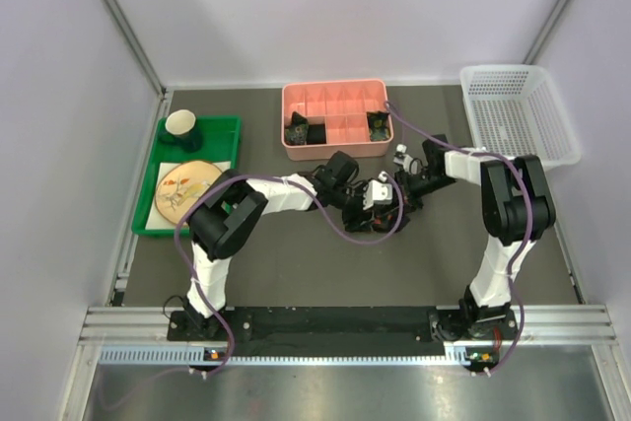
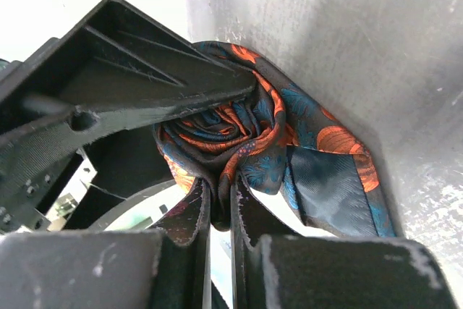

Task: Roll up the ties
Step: Roll the tie at the center of the board.

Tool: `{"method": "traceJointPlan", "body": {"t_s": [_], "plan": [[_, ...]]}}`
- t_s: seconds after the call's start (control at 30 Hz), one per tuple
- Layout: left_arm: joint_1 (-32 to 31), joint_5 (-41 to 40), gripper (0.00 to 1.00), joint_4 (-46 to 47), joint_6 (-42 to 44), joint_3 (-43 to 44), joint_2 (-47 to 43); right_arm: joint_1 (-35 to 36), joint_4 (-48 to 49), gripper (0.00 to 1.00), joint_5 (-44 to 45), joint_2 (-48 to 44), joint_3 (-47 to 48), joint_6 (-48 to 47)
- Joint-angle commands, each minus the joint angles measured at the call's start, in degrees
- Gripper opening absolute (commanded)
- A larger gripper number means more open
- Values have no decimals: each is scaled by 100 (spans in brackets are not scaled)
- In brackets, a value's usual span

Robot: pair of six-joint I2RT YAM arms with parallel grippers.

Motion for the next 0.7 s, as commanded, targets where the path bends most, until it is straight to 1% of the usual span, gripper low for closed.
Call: {"method": "traceJointPlan", "body": {"t_s": [0.0, 0.13, 0.27, 0.3, 0.37, 0.4, 0.47, 0.5, 0.53, 0.57, 0.6, 0.63, 0.67], "plan": [[76, 570, 68, 656, -537, -219, -86, 81, 83, 0, 1362, 353, -32, -406], [76, 606, 68, 981, -704, -158, 37, 72, 13, 0, 1529, 423, 12, -476], [59, 649, 59, 1087, -783, -44, 204, 81, -40, 0, 1678, 502, 47, -512], [41, 641, 53, 1078, -757, 18, 231, 81, -49, 0, 1705, 502, 56, -503], [-11, 579, 44, 991, -731, 97, 318, 72, -67, 0, 1828, 528, 108, -485], [-29, 527, 36, 773, -661, 193, 345, 72, -84, 0, 1863, 529, 126, -485], [-126, 273, 29, 526, -555, 273, 415, 72, -172, 0, 1942, 520, 196, -485], [-169, 158, 21, 98, -398, 378, 442, 81, -233, 0, 1951, 520, 240, -511], [-248, 9, 18, -106, -327, 431, 477, 72, -312, 5, 1916, 511, 336, -520], [-284, -262, 14, -282, -291, 466, 573, 55, -409, 21, 1820, 485, 372, -529], [-302, -352, 11, -519, -143, 606, 635, -32, -557, 29, 1697, 380, 398, -564], [-328, -439, 6, -1052, -72, 668, 688, -85, -655, 36, 1557, 292, 407, -564], [-328, -606, 4, -1136, -45, 643, 714, -129, -760, 45, 1469, 222, 442, -608]]}}
